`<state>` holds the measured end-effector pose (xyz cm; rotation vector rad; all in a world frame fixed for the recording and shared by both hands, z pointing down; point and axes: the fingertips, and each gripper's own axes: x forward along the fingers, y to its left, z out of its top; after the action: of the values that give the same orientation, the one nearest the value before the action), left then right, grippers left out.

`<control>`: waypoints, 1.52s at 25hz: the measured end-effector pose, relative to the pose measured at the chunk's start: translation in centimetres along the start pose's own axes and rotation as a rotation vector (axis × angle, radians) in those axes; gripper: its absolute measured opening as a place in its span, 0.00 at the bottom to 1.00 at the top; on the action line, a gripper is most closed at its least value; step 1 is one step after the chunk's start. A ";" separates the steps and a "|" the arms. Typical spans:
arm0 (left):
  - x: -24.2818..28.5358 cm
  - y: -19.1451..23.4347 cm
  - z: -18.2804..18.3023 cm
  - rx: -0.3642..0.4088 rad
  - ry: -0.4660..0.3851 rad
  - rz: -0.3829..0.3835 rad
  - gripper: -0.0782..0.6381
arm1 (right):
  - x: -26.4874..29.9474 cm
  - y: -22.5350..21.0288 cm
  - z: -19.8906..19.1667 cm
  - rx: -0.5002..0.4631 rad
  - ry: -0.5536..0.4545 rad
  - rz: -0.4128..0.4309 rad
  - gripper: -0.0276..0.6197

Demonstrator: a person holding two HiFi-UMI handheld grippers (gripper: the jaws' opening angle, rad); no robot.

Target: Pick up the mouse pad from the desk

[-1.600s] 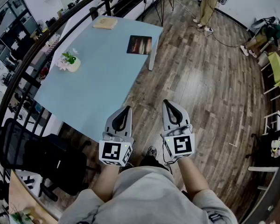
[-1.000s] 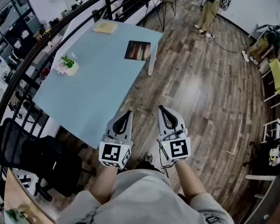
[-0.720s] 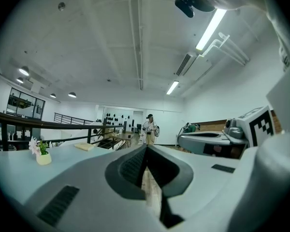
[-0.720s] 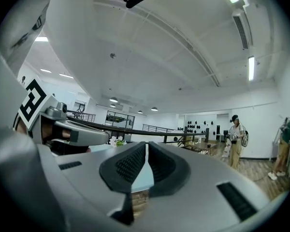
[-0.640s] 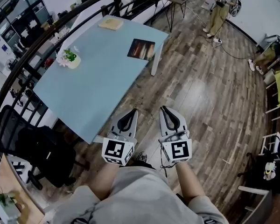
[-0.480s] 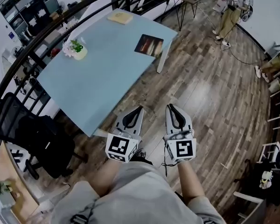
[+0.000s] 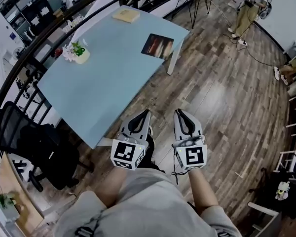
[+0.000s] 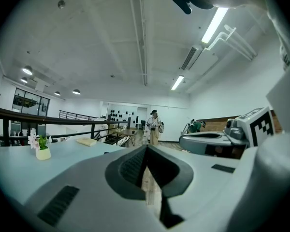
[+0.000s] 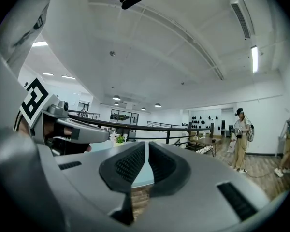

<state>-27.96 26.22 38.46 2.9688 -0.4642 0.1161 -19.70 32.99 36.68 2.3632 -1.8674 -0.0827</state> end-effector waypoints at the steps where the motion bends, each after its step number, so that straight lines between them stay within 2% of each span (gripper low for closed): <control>1: 0.8 0.2 0.0 0.000 0.002 -0.003 0.13 | 0.6 -0.5 -0.1 0.001 0.001 -0.002 0.09; 12: 11.2 4.7 1.4 0.009 0.015 -0.016 0.13 | 9.9 -6.6 -1.0 0.014 0.014 0.006 0.09; 18: 16.9 8.1 1.7 0.009 0.039 -0.008 0.13 | 16.1 -9.3 -2.6 0.026 0.085 0.045 0.09; 23: 21.0 11.6 1.7 0.004 0.056 0.010 0.13 | 21.3 -10.9 -3.2 0.038 0.048 0.068 0.09; 26: 22.8 12.9 2.0 0.005 0.057 0.010 0.13 | 23.6 -11.5 -3.9 0.048 0.075 0.082 0.10; 29: 24.2 14.0 2.2 0.011 0.061 0.019 0.13 | 25.5 -12.1 -3.9 0.061 0.049 0.093 0.10; 38: 28.0 15.2 1.3 -0.001 0.081 0.093 0.13 | 29.2 -14.8 -5.0 0.065 0.037 0.179 0.10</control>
<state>-5.99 3.31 41.67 2.9283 -0.5909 0.2450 2.01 8.29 40.75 2.2088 -2.0832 0.0397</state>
